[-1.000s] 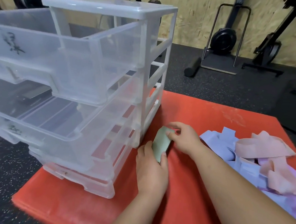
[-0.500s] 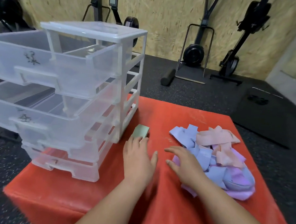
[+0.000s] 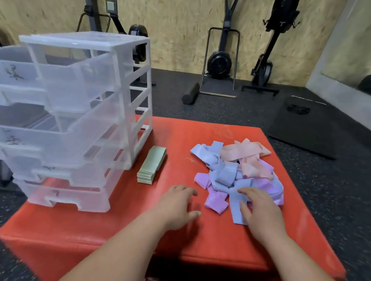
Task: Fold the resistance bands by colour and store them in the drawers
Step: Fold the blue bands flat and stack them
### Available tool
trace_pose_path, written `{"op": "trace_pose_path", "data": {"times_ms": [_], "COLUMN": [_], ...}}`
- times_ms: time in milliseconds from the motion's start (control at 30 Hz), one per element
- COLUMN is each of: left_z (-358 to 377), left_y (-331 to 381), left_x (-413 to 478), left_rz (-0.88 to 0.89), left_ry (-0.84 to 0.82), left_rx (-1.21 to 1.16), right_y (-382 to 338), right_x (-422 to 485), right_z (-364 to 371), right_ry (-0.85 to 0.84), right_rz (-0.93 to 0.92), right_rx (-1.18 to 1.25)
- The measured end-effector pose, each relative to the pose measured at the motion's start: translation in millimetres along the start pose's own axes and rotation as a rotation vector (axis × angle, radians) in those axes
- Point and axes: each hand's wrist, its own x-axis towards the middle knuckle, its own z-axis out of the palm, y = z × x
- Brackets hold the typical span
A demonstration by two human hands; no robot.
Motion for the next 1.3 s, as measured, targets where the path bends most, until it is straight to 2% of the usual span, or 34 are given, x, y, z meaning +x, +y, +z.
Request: {"op": "trace_pose_path", "data": {"times_ms": [200, 300, 400, 667, 733, 833, 967, 1067, 1167, 1300], "left_z": [13.2, 18.8, 23.0, 17.5, 13.6, 6.5, -6.4, -14.1, -20.3, -27.0], "left_y": [4.9, 12.5, 19.9, 7.6, 4.4, 1.7, 11.9, 23.2, 33.5, 40.9], "left_x": [15.0, 26.8, 36.8, 52.1, 51.6, 49.7, 45.3, 43.8, 39.0, 27.8], "left_rz": [-0.004, 0.027, 0.075, 0.072, 0.066, 0.073, 0.1, 0.113, 0.129, 0.173], "left_ry": [-0.026, -0.002, 0.029, 0.082, 0.108, 0.177, 0.336, 0.428, 0.421, 0.407], "left_rx": [0.024, 0.048, 0.099, 0.095, 0.07, -0.011, -0.224, -0.391, -0.486, -0.506], "right_y": [7.9, -5.7, -20.4, -22.5, -26.3, -38.7, -53.6, -61.6, -66.9, -69.6], "right_x": [16.7, 39.5, 54.9, 81.5, 83.5, 87.4, 81.3, 67.5, 54.8, 39.9], "right_z": [10.2, 19.7, 25.7, 35.6, 28.5, 6.8, -19.0, -29.0, -37.1, -46.7], "right_ry": [0.088, 0.051, 0.016, 0.086, 0.14, 0.218, 0.251, 0.218, 0.14, 0.055], "right_rz": [-0.039, -0.098, -0.082, -0.066, -0.03, 0.037, 0.006, 0.002, 0.014, -0.034], "right_rx": [-0.122, -0.229, -0.332, -0.45, -0.382, -0.074, 0.285, 0.463, 0.611, 0.618]}}
